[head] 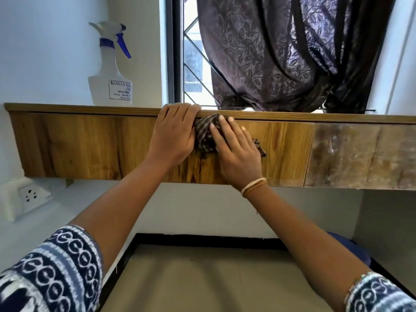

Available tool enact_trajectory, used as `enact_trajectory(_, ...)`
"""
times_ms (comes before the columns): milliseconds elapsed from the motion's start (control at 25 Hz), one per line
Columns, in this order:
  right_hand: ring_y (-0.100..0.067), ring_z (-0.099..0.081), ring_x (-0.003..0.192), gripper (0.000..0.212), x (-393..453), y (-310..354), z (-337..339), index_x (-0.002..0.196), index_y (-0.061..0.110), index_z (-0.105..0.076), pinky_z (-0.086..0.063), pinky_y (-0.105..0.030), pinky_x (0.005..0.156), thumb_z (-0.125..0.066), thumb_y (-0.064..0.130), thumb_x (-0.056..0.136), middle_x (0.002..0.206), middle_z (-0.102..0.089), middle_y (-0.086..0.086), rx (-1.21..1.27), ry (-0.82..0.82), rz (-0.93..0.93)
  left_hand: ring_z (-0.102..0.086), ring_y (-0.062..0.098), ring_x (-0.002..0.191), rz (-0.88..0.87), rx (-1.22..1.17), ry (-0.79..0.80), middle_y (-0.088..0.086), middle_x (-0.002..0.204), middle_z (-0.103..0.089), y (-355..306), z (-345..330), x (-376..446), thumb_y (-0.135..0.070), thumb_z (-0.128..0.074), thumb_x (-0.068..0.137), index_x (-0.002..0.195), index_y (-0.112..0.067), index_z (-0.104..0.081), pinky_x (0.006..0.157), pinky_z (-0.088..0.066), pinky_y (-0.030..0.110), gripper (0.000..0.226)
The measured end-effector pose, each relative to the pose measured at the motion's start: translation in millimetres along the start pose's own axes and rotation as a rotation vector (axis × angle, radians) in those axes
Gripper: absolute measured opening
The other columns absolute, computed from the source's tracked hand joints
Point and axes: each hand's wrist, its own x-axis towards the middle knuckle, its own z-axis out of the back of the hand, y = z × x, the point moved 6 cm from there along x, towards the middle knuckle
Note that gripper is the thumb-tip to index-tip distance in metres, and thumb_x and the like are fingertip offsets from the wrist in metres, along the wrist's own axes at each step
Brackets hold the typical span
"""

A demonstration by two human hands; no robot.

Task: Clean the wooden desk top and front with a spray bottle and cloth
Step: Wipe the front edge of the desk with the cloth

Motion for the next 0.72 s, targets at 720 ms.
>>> enact_trajectory(720, -0.029, -0.027, 0.146, 0.063, -96, 7, -7, 0.149, 0.014, -0.036, -0.021, -0.043, 0.119, -0.060, 0.008, 0.091, 0.156, -0.031, -0.012, 0.041, 0.078, 0.018, -0.049, 0.030, 0.115, -0.032, 0.080, -0.016, 0.011, 0.124, -0.055, 1, -4, -2, -0.034, -0.043, 0.100, 0.133, -0.009, -0.048, 0.104, -0.035, 0.040, 0.041)
